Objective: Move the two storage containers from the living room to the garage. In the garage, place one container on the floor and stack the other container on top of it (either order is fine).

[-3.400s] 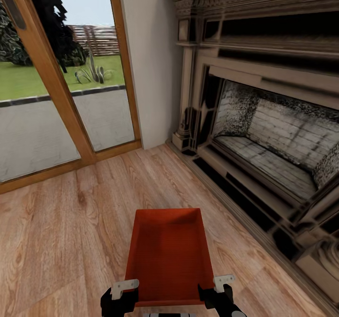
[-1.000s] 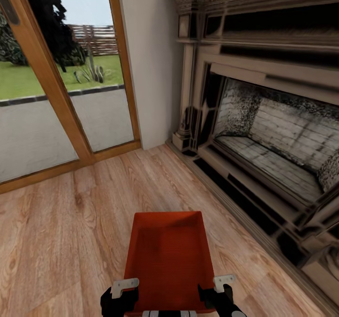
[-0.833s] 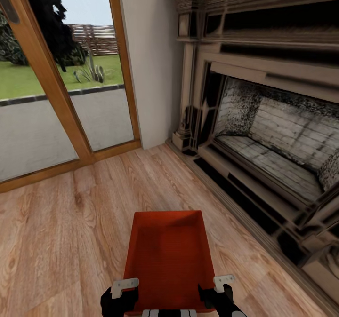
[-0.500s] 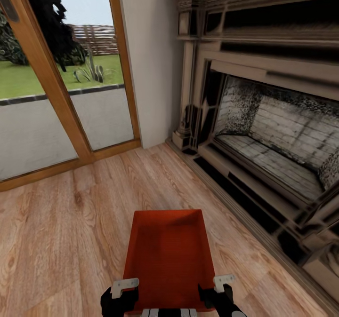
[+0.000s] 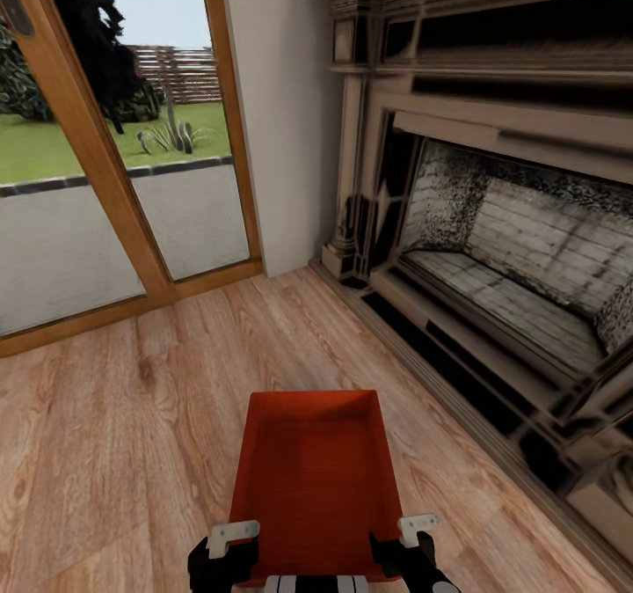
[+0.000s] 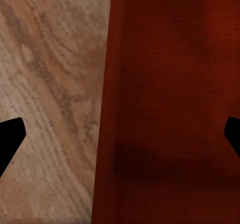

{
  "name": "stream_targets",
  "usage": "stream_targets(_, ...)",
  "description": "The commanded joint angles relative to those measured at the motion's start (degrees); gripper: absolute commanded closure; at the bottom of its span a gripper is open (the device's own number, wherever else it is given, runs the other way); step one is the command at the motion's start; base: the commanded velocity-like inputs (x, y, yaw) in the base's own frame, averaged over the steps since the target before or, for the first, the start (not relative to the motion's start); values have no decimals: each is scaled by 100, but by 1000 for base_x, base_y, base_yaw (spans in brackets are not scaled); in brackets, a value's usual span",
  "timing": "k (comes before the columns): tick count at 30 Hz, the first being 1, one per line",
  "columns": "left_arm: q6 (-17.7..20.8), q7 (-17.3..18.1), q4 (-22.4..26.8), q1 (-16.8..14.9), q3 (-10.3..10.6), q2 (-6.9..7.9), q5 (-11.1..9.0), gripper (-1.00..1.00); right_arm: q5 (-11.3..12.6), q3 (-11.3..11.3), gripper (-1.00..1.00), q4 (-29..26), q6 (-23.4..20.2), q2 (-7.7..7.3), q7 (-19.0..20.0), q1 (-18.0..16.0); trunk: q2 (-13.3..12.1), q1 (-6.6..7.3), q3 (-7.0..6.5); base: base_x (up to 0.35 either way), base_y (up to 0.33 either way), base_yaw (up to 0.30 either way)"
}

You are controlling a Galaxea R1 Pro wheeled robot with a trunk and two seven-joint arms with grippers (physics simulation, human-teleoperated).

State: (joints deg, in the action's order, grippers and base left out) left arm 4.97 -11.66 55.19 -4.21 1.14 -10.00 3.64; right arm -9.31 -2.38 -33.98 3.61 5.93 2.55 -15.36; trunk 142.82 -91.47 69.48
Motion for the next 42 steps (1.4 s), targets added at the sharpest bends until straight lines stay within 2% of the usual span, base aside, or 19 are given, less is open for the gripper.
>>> stream_targets(1, 39, -31, 9, -1, 9, 0, 43, -100, -45, -26, -100, 1, 17, 4, 28, -2, 2, 1, 4, 0, 0, 0)
stream_targets(13, 33, -102, 9, -1, 2, 0, 55, -100, -45, -26, -100, 1, 17, 4, 27, -2, 2, 1, 4, 0, 0, 0)
stream_targets(15, 32, -289, 7, -1, 1, 0, 52, -100, -45, -26, -100, 0, 17, 4, 27, -2, 2, 1, 4, 0, 0, 0)
stream_targets(17, 31, -704, 6, -1, 4, 0, 40, -100, -45, -26, -100, 3, 17, 4, 27, -2, 2, 1, 4, 0, 0, 0)
stream_targets(20, 31, -1005, 4, -1, 12, 0, 34, -100, -45, -26, -100, 2, 17, 4, 27, -2, 2, 1, 4, 0, 0, 0)
stream_targets(22, 31, -1087, 2, -1, 18, 0, 33, -100, -45, -26, -100, 1, 17, 4, 28, -2, 2, 1, 4, 0, 0, 0)
stream_targets(29, 31, -1077, 1, -1, 26, 0, 32, -100, -45, -26, -100, -1, 17, 4, 27, -2, 2, 1, 4, 0, 0, 0)
stream_targets(35, 32, -651, 0, -1, 41, 0, 37, -100, -52, -26, -100, 1, 17, 4, 27, -2, 2, 1, 4, 0, 0, 0)
stream_targets(42, 31, -578, 0, -1, 44, 0, 40, -100, -53, -26, -100, 1, 17, 4, 27, -2, 2, 1, 4, 0, 0, 0)
